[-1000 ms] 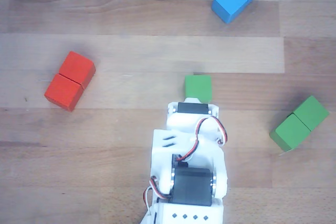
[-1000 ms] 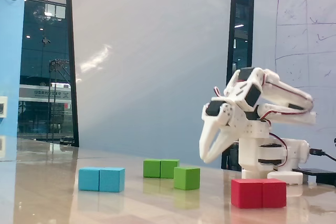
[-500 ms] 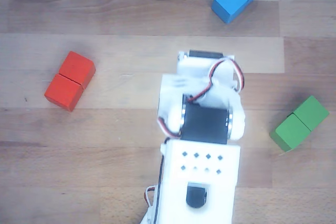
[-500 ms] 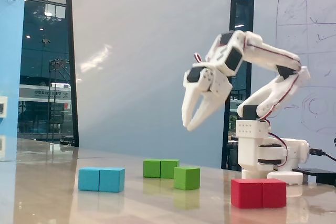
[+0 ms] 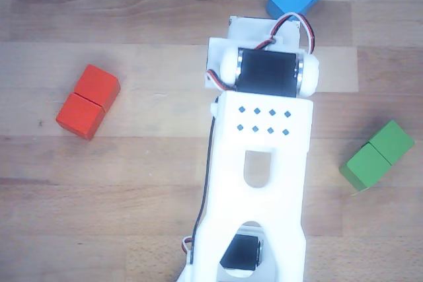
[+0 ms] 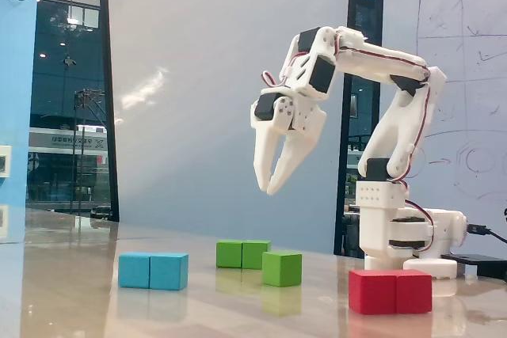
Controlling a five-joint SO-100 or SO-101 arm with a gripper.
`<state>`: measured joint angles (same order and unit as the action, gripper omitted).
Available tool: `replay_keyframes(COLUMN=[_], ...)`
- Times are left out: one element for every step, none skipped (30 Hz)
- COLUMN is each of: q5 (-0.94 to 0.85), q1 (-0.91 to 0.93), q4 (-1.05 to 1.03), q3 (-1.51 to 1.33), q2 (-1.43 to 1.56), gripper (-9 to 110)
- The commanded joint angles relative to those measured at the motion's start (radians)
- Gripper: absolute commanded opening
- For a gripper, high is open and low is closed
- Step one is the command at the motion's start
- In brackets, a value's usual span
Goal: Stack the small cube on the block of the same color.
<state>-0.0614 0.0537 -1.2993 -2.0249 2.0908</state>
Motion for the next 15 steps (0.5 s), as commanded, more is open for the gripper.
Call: replay_keyframes(q5=[0.003, 0.003, 0.003, 0.005, 0.005, 0.005, 0.005, 0.005, 0.005, 0.005, 0.005, 0.005, 0.005, 0.005, 0.005], q1=[0.003, 0.003, 0.005, 0.008, 0.008, 0.009, 0.009, 0.009, 0.009, 0.009, 0.009, 0.009, 0.009, 0.009, 0.009], q4=[-0.005, -0.005, -0.006, -0.006, -0.006, -0.006, -0.006, -0.006, -0.006, -0.006, -0.006, -0.008, -0.008, -0.008, -0.009], q3=[0.109, 0.109, 0.109, 0.107, 0.106, 0.103, 0.100, 0.100, 0.100, 0.100, 0.098, 0.098, 0.098, 0.098, 0.097], q2=[-0.040, -0.054, -0.069, -0.083, -0.097, -0.110, -0.126, -0.140, -0.153, -0.166, -0.178, -0.189, -0.199, -0.210, -0.219], gripper=[0, 0, 0, 0, 0, 0, 0, 0, 0, 0, 0, 0, 0, 0, 0])
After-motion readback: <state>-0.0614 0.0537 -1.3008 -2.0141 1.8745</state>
